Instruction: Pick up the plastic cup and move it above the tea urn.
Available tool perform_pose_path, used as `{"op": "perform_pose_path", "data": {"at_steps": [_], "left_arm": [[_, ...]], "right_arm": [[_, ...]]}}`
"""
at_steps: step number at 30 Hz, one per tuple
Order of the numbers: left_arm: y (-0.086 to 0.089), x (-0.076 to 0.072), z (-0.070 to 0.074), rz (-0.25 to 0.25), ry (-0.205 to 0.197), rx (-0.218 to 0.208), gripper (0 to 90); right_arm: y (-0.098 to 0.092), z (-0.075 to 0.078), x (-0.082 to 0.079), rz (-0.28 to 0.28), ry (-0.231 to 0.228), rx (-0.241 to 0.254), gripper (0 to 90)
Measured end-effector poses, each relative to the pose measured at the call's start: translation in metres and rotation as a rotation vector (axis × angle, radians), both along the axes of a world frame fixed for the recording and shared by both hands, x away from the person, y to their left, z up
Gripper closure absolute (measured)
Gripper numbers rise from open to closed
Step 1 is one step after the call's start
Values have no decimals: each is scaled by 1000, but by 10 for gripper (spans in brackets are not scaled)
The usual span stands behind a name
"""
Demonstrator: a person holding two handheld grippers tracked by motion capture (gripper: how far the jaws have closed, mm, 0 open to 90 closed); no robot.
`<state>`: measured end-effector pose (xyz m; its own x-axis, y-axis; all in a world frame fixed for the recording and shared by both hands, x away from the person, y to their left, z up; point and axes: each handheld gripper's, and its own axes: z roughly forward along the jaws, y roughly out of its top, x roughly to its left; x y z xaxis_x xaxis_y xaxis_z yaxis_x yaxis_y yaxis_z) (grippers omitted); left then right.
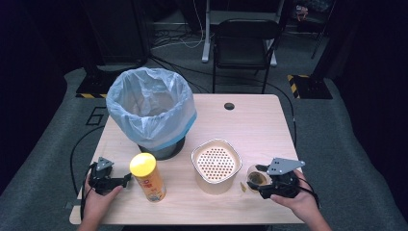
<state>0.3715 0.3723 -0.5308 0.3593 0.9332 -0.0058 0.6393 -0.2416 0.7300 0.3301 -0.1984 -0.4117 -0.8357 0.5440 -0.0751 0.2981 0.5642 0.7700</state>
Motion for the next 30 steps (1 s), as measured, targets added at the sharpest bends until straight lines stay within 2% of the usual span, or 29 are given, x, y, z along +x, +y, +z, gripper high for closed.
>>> {"op": "perform_pose_path", "data": {"at_steps": [7, 13, 15, 19, 25, 30], "left_arm": [[0, 0, 0, 0, 0, 0, 63], [0, 0, 0, 0, 0, 0, 63], [0, 0, 0, 0, 0, 0, 63], [-1, 0, -1, 7, -9, -4, 64], [-1, 0, -1, 7, -8, -5, 63], [-1, 0, -1, 7, -9, -4, 63]], "right_arm": [[-3, 25, 7, -14, -23, 10, 341], [-2, 46, 14, -2, -41, -24, 341], [-2, 49, 15, -2, -47, -26, 341], [2, 70, 25, 3, -71, -28, 341], [10, 88, 36, 16, -88, -21, 341], [17, 93, 44, 25, -93, -15, 341]]}}
